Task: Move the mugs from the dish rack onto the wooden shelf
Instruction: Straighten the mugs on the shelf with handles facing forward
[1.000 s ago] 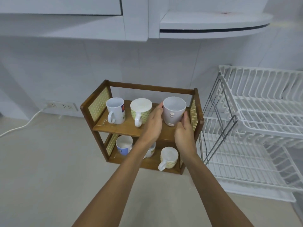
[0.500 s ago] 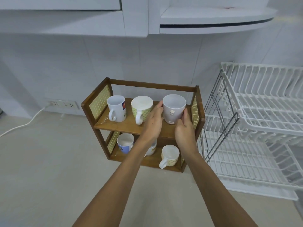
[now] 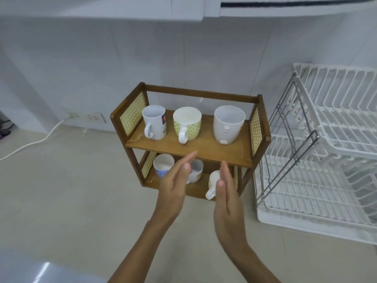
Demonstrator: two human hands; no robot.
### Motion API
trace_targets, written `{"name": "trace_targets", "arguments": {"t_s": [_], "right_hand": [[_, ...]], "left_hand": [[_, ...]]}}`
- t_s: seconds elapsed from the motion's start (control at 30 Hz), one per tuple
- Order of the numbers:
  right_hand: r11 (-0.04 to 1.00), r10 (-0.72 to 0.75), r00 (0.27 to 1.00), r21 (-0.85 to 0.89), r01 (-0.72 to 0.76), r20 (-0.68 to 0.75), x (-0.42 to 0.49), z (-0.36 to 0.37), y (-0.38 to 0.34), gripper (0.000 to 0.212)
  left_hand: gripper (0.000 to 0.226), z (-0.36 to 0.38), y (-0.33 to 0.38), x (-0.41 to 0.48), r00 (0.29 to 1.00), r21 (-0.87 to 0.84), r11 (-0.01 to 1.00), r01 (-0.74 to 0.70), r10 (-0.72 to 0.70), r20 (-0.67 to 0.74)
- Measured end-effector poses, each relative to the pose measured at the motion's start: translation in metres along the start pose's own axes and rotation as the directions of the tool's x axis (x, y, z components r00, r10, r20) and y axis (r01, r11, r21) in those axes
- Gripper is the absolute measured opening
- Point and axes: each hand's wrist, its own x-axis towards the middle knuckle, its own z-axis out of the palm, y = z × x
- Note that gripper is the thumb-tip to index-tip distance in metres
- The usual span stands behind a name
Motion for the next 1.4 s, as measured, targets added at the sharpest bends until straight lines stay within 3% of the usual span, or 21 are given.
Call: {"name": "trace_targets", "arguments": {"t_s": [0.13, 0.27, 0.5, 0.7, 0.93, 1.17, 1.3, 1.4], "right_hand": [[0.99, 0.144, 0.978, -0.025, -0.142, 0.154, -0.021, 0.029, 0.031, 0.06], [0.976, 0.211, 0.937, -0.113, -0.187, 0.277, -0.005, 0.063, 0.052, 0.051], [0.92, 0.328, 0.887, -0.324, -0.221, 0.326, 0.086, 0.125, 0.077, 0.05], [0.877, 0.412, 0.858, -0.39, -0.281, 0.307, 0.101, 0.15, 0.108, 0.051], [0.906, 0.357, 0.877, -0.349, -0.241, 0.321, 0.087, 0.154, 0.12, 0.058], [0.87, 0.491, 0.807, -0.132, -0.476, 0.329, 0.076, 0.149, 0.128, 0.054], [0.847, 0.516, 0.785, -0.07, -0.526, 0.343, 0.071, 0.154, 0.131, 0.038], [0.827, 0.54, 0.772, -0.039, -0.561, 0.336, 0.072, 0.159, 0.129, 0.042]], "left_hand": [[0.051, -0.033, -0.055, -0.033, 0.958, 0.003, 0.967, 0.253, -0.25, -0.14], [0.064, -0.053, -0.087, -0.032, 0.901, 0.028, 0.915, 0.403, -0.391, -0.189], [0.053, -0.057, -0.114, 0.012, 0.876, 0.039, 0.885, 0.465, -0.452, -0.169], [0.057, -0.064, -0.137, 0.042, 0.817, -0.119, 0.839, 0.53, -0.544, -0.193], [0.063, -0.071, -0.155, 0.056, 0.773, -0.212, 0.785, 0.583, -0.615, -0.152], [0.071, -0.074, -0.156, 0.076, 0.783, -0.134, 0.781, 0.61, -0.62, -0.049], [0.072, -0.076, -0.158, 0.082, 0.781, -0.108, 0.781, 0.615, -0.622, -0.05], [0.073, -0.077, -0.159, 0.086, 0.788, -0.08, 0.79, 0.608, -0.613, -0.064]]}}
